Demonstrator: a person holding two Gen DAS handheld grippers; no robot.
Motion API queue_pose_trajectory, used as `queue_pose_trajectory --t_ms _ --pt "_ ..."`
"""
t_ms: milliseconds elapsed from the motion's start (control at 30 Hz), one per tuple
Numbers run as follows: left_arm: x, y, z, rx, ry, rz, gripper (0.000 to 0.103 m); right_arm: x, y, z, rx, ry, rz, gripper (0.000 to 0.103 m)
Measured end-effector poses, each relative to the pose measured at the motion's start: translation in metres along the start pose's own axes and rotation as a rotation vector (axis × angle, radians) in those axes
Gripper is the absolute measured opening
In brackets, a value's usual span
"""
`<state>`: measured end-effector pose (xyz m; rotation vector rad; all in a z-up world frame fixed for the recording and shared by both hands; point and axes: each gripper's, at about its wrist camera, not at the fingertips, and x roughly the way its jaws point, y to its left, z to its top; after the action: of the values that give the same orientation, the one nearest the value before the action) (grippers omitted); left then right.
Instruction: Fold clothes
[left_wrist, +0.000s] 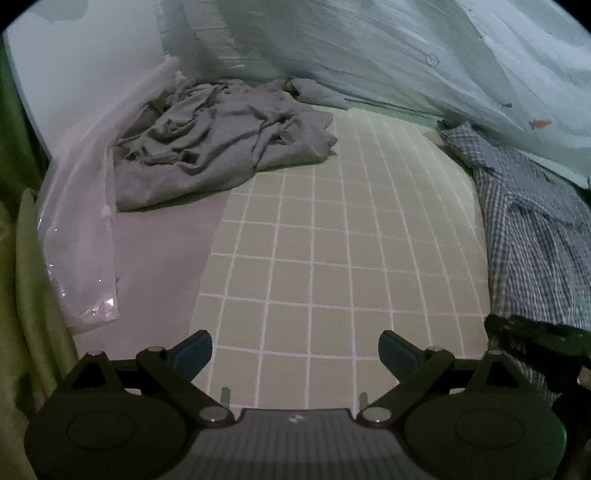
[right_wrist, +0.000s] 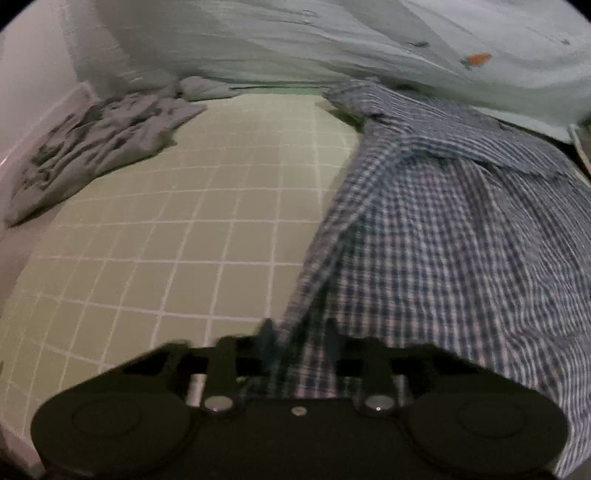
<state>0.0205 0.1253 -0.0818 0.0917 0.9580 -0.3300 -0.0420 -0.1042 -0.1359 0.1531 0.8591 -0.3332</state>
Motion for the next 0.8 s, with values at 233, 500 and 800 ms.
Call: queue_pose_trajectory --t_ms 233,500,800 --pt "0.004 -0.036 0.007 0.043 -0.007 -0.053 0.096 -0.036 -0.043 0.01 0.064 -0.063 0.099 0.002" --pt "0.013 -0.105 0.015 0.056 0.001 -0.101 0.096 -0.075 -0.14 0.025 0.17 -0.106 0.183 0.002" --pt "0.018 -0.195 0.018 0.047 -0.004 -0.087 0.097 -0.046 -0.233 0.017 0.091 0.013 0.116 0.002"
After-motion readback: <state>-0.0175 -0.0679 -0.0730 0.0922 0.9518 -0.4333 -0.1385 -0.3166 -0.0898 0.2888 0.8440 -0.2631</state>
